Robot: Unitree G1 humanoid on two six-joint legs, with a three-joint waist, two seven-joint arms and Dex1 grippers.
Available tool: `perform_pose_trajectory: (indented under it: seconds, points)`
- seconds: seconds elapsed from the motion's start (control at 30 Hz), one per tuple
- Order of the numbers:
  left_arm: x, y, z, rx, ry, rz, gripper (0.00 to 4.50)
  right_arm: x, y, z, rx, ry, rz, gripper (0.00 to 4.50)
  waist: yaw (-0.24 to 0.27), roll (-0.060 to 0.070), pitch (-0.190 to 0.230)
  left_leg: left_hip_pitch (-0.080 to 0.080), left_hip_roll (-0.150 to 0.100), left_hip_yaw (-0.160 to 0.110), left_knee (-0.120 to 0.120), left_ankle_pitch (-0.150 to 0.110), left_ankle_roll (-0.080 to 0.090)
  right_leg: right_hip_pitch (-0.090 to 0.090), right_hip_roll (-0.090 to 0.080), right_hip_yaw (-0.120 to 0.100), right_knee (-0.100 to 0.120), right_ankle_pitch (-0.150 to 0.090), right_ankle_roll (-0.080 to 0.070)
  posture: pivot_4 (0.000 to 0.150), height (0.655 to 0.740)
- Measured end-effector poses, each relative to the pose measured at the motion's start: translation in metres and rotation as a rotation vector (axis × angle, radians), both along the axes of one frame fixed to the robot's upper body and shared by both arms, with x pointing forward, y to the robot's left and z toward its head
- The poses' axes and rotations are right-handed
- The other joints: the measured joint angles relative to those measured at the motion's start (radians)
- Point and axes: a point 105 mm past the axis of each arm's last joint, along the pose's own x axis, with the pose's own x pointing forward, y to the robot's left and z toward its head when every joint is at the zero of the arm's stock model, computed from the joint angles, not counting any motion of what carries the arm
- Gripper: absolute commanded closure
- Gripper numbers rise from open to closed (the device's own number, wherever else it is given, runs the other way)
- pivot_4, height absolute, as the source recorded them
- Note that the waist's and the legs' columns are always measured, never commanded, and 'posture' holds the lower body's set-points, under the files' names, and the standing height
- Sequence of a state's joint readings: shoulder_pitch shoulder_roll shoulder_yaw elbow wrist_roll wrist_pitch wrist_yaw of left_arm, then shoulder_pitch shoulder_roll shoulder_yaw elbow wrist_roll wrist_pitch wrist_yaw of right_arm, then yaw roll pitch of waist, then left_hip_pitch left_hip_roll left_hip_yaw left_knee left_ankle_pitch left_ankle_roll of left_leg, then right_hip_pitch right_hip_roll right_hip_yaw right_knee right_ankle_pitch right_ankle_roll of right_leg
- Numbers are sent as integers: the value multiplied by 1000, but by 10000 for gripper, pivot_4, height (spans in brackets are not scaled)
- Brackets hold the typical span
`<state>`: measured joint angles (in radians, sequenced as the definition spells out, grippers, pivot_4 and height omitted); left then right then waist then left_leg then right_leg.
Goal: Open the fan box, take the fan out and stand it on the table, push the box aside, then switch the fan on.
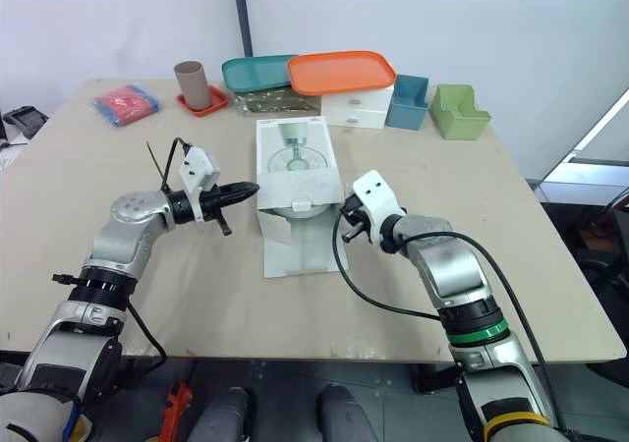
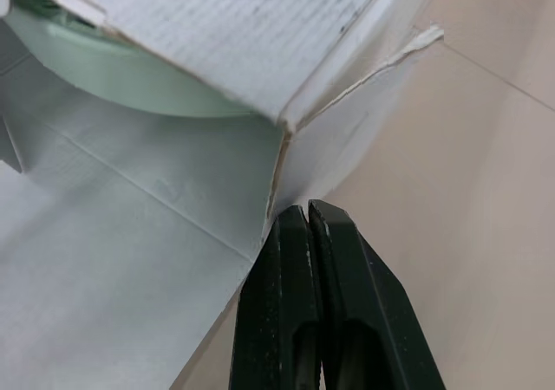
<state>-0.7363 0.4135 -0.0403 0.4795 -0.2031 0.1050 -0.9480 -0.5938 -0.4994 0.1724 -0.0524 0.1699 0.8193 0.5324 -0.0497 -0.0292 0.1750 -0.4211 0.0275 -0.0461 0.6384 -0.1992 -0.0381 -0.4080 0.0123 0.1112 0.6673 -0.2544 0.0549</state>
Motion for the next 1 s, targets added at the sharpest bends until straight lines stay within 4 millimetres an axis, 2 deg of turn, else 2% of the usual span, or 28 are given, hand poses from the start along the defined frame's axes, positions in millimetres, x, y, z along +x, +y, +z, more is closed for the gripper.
perform_pose_trajectory:
  seconds: [0.23, 0.6, 0.7, 0.83, 0.87, 0.9, 1.0]
  points:
    - [2, 3, 1, 4, -8, 10, 45000, -10, 4, -2, 73, -40, 30, 44553, -2, 0, 0, 0, 0, 0, 0, 0, 0, 0, 0, 0, 0, 0, 0, 1500, 7400]
    - [3, 1, 0, 1, -10, 5, 45000, -10, 5, -1, 9, 2, 18, 44553, -1, 0, 0, 1, 0, 0, 0, 1, 1, 0, 0, 0, 0, 1, 0, 1500, 7400]
    - [3, 0, 0, 2, -11, 0, 45000, -16, 2, 2, -2, 14, 49, 44553, 1, 0, 0, 0, 0, 0, 0, 1, 1, 0, 0, 0, 0, 0, 0, 1500, 7400]
    - [3, -1, -1, 2, -13, -3, 45000, -36, 7, 13, 54, 28, 173, 44553, 2, 0, 0, 0, 0, 0, 0, 0, 1, 0, 0, 0, 0, 0, 1, 1500, 7400]
    - [3, -1, -1, 2, -12, -3, 45000, -43, 12, 23, 91, 12, 233, 44553, 2, 0, 0, 0, 0, 0, 0, 1, 1, 0, 0, 0, 0, 0, 1, 1500, 7400]
    - [3, -1, -1, 2, -12, -2, 45000, -45, 13, 27, 100, 3, 247, 44553, 2, 0, 0, 0, 0, 0, 0, 0, 1, 1, 0, 0, 0, 0, 1, 1500, 7400]
    - [3, -1, -2, 1, -10, 2, 45000, -47, 19, 59, 247, -55, 292, 44553, 2, 0, 0, 1, 0, 0, 0, 1, 2, 1, 0, 0, 0, 1, 1, 1500, 7400]
